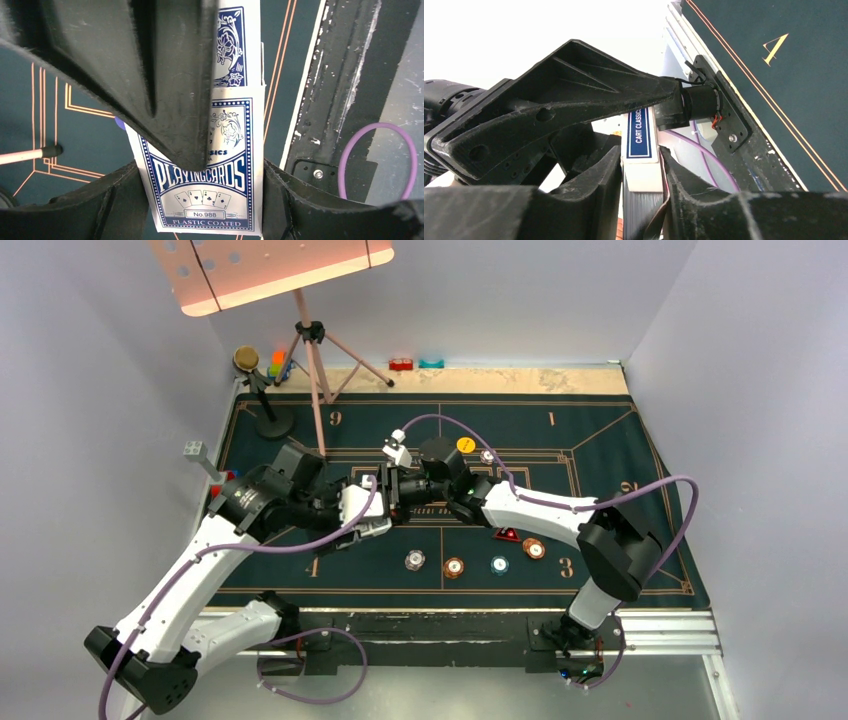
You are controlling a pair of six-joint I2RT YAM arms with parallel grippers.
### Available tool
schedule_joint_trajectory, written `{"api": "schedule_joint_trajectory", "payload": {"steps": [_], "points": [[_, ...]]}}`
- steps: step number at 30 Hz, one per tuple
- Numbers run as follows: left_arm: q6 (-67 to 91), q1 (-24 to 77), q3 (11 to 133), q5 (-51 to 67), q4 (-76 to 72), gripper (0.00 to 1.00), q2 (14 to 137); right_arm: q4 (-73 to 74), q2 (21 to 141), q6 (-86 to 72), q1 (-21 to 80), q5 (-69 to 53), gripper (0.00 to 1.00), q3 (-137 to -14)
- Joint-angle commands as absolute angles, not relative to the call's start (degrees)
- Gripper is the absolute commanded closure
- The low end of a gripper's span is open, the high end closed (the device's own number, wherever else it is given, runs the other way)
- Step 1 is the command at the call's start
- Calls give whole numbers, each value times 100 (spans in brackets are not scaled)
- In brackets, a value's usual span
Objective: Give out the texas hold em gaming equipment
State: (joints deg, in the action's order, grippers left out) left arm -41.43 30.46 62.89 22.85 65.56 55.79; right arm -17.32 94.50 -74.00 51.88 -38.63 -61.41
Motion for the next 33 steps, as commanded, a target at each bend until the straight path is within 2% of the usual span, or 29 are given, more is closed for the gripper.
{"api": "schedule_joint_trajectory", "payload": {"steps": [1, 3, 5, 11, 19, 33], "points": [[-4260, 3077, 6456, 2724, 6772, 64, 5607, -1660, 9379, -7251, 5165, -3990, 57, -6386], [-4254, 3078, 6477, 2762, 6860, 74, 5648, -1523, 9242, -7084, 5098, -3973, 49, -6334], [-4253, 3076, 6469, 2781, 6892, 77, 5665, -1415, 9053, -6942, 5029, -3939, 44, -6243], [-4234, 3076, 6469, 2756, 6925, 82, 5694, -900, 8711, -6486, 4944, -3894, 42, -6100], [-4215, 3078, 6451, 2638, 6884, 88, 5727, -740, 8506, -6236, 4948, -3880, 47, -5788], [-4219, 3077, 6485, 2558, 6907, 99, 5635, -278, 8364, -5850, 4737, -3982, 65, -5731]]}}
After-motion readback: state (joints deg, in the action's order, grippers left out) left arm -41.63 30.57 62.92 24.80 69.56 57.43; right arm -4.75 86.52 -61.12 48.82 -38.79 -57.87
